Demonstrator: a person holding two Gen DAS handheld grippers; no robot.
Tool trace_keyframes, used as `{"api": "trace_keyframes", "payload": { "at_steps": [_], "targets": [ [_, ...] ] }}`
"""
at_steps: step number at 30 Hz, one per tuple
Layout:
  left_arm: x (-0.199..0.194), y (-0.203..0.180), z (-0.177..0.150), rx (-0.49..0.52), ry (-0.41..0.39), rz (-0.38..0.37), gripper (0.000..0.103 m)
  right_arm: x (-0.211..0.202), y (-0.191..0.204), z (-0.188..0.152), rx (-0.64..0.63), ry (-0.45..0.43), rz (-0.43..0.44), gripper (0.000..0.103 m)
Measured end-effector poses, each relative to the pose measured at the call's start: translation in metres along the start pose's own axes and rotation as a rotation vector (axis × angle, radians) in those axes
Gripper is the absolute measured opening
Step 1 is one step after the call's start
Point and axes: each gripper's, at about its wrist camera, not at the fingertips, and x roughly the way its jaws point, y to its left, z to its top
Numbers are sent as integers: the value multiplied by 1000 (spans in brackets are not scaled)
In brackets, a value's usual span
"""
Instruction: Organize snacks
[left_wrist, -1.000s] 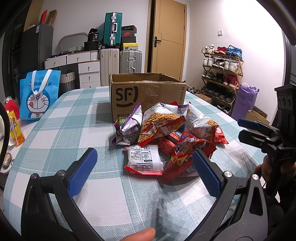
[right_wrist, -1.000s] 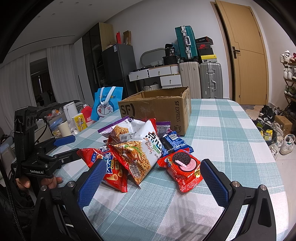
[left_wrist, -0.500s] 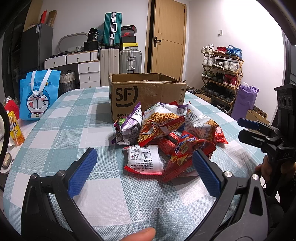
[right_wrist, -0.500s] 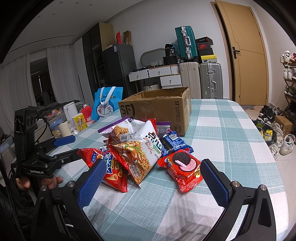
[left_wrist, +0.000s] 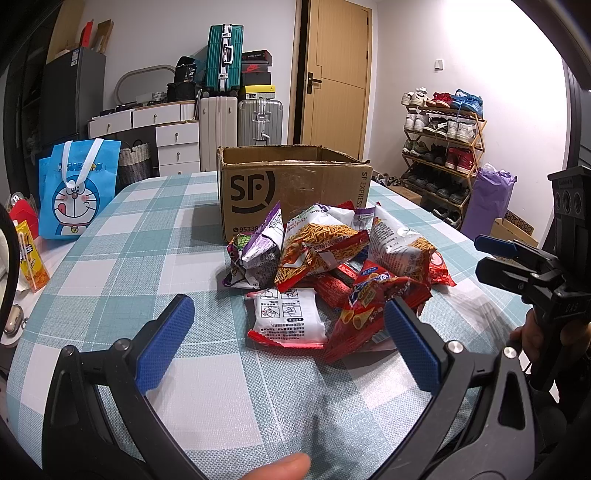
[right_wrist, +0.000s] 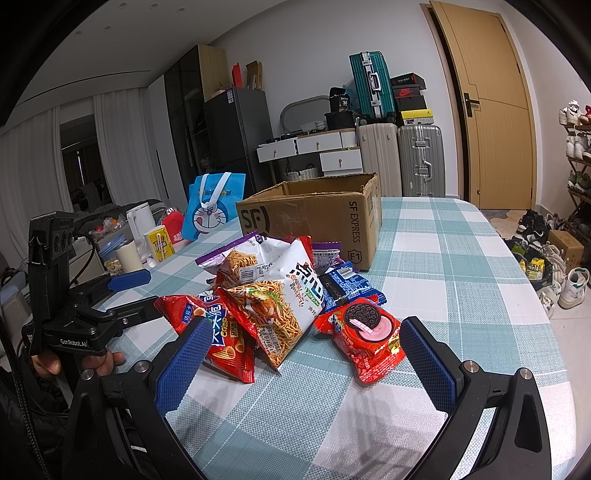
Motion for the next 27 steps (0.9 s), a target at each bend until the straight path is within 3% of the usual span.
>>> {"api": "trace_keyframes", "payload": {
  "at_steps": [20, 27],
  "targets": [
    [0, 0, 0, 2, 0, 2, 102, 0, 0, 1, 3, 5, -4, 103],
    [-2, -3, 1, 1, 17, -12, 102, 9, -2, 3, 12, 38, -44, 103]
  ]
}}
